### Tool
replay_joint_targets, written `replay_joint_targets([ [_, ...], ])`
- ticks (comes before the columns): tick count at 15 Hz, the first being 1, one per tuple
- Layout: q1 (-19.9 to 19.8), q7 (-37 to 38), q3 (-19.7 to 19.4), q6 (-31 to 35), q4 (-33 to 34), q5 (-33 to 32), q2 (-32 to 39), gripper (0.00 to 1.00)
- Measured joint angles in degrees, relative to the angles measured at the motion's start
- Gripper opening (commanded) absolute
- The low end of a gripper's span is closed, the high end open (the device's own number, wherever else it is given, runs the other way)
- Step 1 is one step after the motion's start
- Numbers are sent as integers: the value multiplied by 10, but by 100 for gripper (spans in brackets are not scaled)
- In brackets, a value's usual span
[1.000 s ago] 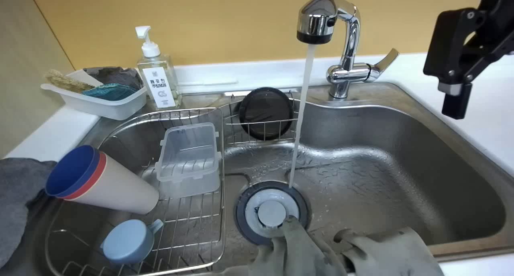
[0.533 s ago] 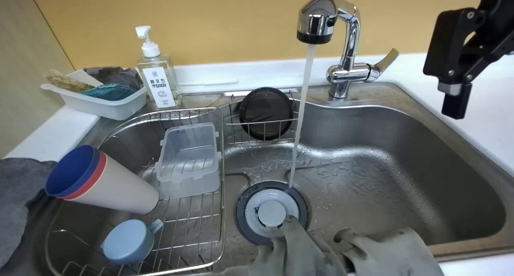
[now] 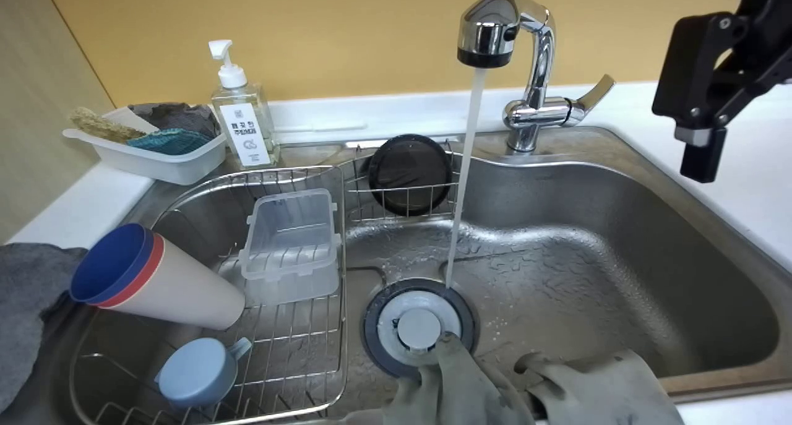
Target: Push the tap handle to the left
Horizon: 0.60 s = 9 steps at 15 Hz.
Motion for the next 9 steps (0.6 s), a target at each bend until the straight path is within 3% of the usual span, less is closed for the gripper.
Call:
replay_joint_targets([
  [9,-26,0,-47,167,24,-70,26,100],
])
